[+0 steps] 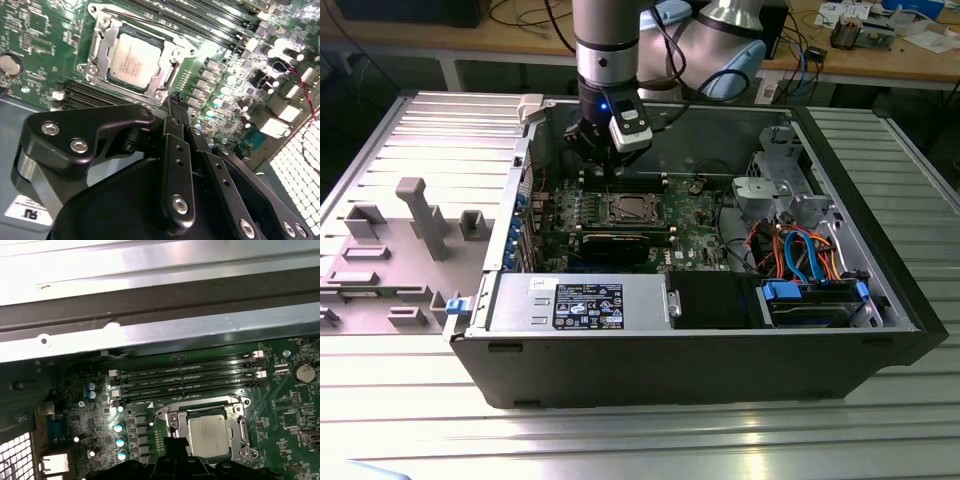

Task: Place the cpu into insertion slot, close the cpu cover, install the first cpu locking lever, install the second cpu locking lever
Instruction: 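Install the first cpu locking lever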

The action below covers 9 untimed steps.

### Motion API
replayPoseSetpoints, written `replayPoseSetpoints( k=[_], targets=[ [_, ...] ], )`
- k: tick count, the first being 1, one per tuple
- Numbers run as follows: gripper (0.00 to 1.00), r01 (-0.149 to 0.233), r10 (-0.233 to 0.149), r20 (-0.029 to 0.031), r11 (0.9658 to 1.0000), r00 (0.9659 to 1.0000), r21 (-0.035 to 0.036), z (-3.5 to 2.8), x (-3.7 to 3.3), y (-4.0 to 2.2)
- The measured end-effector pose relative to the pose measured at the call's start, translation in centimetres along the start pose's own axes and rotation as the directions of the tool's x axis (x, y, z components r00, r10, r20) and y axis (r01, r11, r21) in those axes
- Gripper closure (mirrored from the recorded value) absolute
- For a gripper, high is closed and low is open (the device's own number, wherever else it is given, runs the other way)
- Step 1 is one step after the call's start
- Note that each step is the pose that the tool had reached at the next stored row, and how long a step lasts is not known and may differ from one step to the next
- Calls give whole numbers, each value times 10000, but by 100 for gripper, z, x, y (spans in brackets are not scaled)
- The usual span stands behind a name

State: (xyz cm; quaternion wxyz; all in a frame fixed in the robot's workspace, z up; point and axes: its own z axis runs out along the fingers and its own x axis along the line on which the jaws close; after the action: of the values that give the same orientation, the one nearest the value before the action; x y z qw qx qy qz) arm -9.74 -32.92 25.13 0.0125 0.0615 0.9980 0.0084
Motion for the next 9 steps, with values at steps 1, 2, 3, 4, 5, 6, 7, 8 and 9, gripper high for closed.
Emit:
replayPoseSetpoints(
  k=[1,2,3,4,5,6,7,8,9],
  targets=[
    [89,258,-258,-6,9997,9997,-5,0,0,0],
    [89,406,-406,-7,9992,9992,-9,0,3,-1],
    [89,417,-417,-6,9991,9991,-11,0,10,-2],
    [89,417,-417,-7,9991,9991,-10,-1,18,-3],
    [89,416,-416,-7,9991,9991,-14,-1,37,-5],
    [89,417,-417,-8,9991,9991,-14,-1,64,-9],
    [89,428,-428,-7,9991,9991,-15,-2,96,-12],
    [89,452,-452,-8,9990,9990,-16,-2,131,-17],
    [89,475,-475,-9,9989,9989,-16,-3,162,-21]
  ],
)
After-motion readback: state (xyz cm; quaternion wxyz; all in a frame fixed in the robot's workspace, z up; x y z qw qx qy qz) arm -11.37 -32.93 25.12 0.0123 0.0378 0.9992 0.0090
